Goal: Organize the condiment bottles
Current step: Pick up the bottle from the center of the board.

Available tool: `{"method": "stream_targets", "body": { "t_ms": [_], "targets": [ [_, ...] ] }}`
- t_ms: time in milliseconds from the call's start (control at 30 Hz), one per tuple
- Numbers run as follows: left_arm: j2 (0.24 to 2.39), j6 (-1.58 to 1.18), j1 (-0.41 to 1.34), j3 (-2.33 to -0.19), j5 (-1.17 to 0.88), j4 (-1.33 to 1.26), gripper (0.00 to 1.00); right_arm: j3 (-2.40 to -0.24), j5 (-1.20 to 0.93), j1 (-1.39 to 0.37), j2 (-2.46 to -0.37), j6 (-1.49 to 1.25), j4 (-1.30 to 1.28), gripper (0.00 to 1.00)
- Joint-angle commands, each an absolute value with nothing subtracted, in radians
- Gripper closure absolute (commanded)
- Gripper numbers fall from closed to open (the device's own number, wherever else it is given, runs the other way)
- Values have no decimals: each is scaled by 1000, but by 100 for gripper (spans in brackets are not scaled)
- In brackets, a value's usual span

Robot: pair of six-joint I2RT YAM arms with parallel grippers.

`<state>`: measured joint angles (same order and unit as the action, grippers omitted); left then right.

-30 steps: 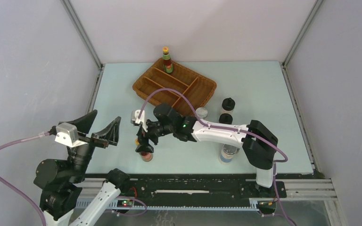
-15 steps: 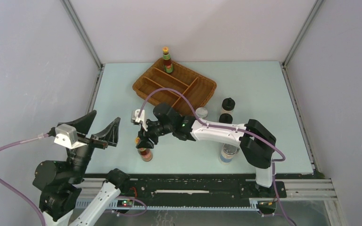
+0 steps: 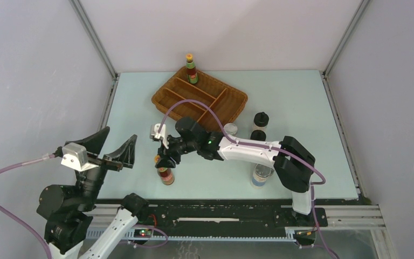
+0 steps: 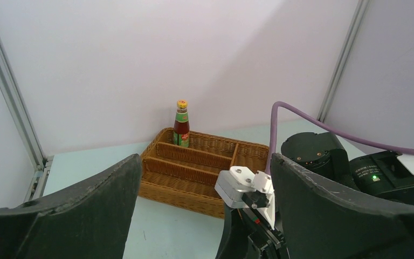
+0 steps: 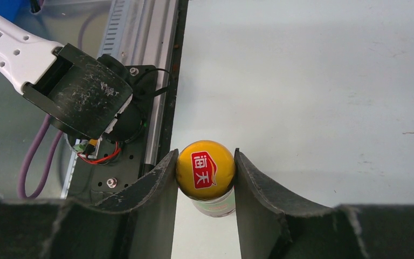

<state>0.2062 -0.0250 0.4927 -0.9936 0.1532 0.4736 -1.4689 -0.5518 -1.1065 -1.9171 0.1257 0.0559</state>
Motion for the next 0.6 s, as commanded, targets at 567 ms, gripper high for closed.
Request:
{"method": "stream_targets", "body": {
  "t_ms": [567],
  "targets": [
    [178,-32,497,-964,201,441,8,-1570,-542,-1109,-1852,141,18,100]
  ]
}}
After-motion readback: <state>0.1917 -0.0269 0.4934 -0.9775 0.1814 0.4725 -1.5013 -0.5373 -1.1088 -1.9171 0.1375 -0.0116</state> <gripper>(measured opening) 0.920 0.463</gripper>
